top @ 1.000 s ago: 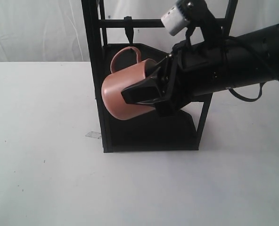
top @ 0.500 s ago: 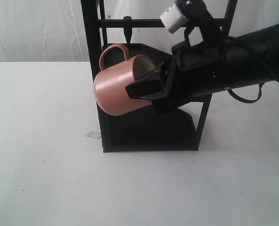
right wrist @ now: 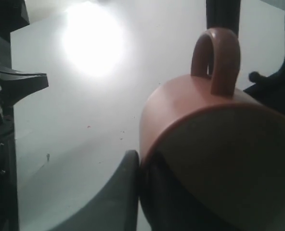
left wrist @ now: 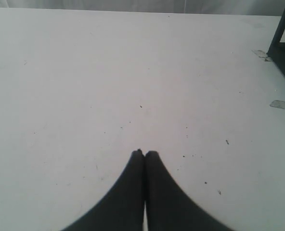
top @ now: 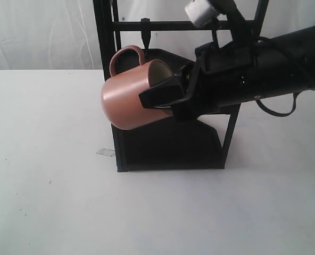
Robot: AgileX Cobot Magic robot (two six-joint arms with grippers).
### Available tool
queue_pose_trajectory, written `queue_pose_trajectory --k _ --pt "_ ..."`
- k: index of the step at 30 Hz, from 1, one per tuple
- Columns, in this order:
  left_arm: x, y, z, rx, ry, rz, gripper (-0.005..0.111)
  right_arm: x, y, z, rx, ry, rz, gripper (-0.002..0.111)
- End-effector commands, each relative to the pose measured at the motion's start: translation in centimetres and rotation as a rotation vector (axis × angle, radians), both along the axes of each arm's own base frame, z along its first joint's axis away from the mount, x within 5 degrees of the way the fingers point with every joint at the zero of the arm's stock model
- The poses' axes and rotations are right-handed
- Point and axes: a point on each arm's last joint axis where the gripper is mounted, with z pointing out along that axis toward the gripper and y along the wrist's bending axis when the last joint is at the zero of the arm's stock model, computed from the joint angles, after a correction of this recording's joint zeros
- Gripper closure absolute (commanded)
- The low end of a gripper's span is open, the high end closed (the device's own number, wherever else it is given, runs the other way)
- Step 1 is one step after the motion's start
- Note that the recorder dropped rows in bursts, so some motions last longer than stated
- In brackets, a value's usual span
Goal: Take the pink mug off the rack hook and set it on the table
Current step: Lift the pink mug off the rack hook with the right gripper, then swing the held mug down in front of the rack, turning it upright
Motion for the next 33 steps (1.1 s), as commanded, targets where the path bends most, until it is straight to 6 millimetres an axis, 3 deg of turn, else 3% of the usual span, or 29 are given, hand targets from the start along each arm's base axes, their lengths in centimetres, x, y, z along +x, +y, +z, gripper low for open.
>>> queue_pose_trajectory --k 1,9,13,20,23,28,31,33 --pt "0.0 0.0 -0.1 -0.008 0.001 0.005 0.107 -1.0 0.2 1.1 0.077 0.037 0.062 0.108" --pt "0.0 0.0 -0.1 -0.008 0.001 0.005 0.107 -3.1 0.6 2.2 0.201 0.089 0.290 0.108" --pt "0.0 0.0 -0.1 -0.008 0.001 0.005 0.107 -3.5 1.0 2.7 0.254 0.067 0.325 0.108" --pt "0.0 0.0 -0.1 -0.008 0.001 0.005 0.107 -6.8 3.8 2.0 0.172 0.040 0.522 0.108" --pt "0.0 0.0 -0.1 -0.008 0.001 0.005 0.107 -9.1 5.0 0.8 0.037 0.036 0.645 0.108" --pt "0.0 0.0 -0.1 -0.008 0.001 0.005 0.107 -9.2 6.0 -2.2 -0.452 -0.016 0.386 0.108" --pt "0.0 0.0 -0.1 -0.008 0.001 0.005 0.107 -9.0 5.3 -2.7 -0.734 -0.088 0.247 0.108" --pt "0.0 0.0 -0.1 -0.008 0.001 0.005 0.107 -9.2 5.2 -2.6 -0.809 -0.118 0.206 0.108"
